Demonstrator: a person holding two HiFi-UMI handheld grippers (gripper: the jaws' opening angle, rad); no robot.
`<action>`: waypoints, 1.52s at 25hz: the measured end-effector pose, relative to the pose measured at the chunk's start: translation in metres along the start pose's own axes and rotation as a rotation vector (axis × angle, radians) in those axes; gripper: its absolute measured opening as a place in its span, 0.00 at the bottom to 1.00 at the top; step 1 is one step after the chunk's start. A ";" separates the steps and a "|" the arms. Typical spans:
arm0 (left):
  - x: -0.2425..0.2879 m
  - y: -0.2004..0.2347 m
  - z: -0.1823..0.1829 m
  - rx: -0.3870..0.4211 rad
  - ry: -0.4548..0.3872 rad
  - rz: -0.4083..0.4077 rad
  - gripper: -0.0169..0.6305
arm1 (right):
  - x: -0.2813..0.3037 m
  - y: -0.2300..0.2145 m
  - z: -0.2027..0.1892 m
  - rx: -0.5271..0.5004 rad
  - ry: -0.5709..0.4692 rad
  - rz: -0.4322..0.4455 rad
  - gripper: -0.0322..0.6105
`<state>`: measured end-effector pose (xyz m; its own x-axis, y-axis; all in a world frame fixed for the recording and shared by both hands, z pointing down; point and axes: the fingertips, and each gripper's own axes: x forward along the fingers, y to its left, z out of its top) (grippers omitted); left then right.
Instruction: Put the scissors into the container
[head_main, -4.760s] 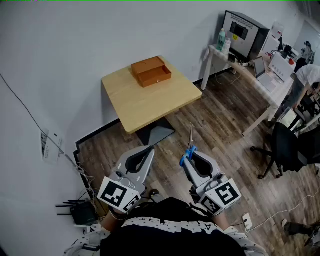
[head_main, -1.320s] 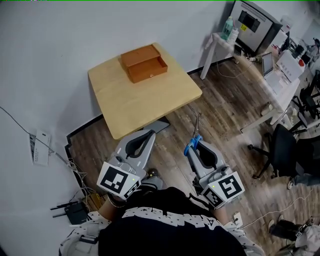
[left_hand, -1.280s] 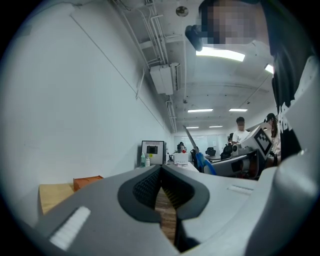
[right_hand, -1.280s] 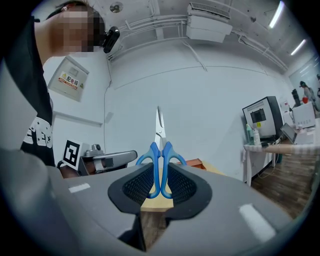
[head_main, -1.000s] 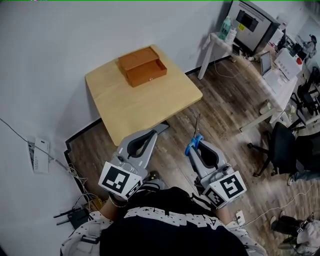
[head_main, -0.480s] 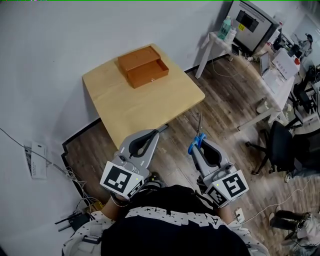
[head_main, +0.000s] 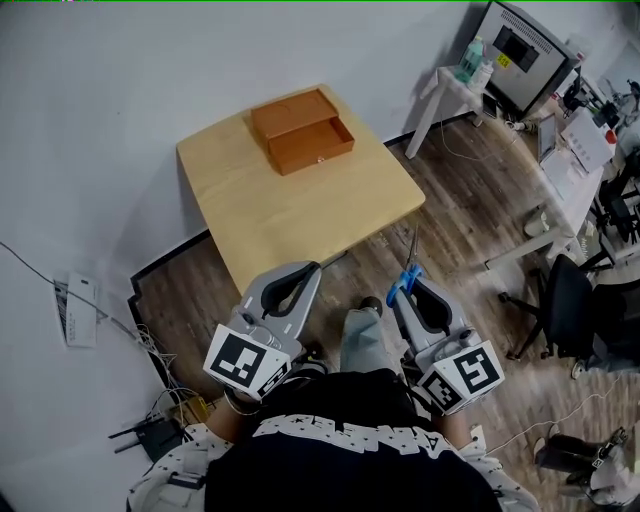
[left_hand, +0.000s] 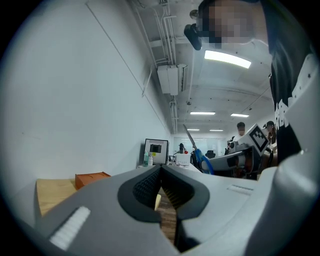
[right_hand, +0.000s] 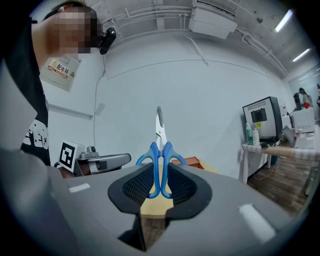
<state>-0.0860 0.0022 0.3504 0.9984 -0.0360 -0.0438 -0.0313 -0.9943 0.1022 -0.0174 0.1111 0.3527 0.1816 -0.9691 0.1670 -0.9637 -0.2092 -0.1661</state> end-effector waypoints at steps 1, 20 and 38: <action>0.002 0.003 0.001 0.005 0.001 0.014 0.03 | 0.004 -0.005 0.002 -0.005 -0.002 0.006 0.21; 0.044 0.062 0.023 0.080 0.013 0.281 0.03 | 0.100 -0.067 0.029 0.034 -0.031 0.235 0.21; 0.112 0.112 0.033 0.093 0.037 0.473 0.03 | 0.187 -0.131 0.055 0.041 0.017 0.419 0.21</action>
<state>0.0206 -0.1163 0.3240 0.8747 -0.4842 0.0217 -0.4846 -0.8747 0.0127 0.1534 -0.0496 0.3526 -0.2282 -0.9692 0.0923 -0.9449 0.1976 -0.2610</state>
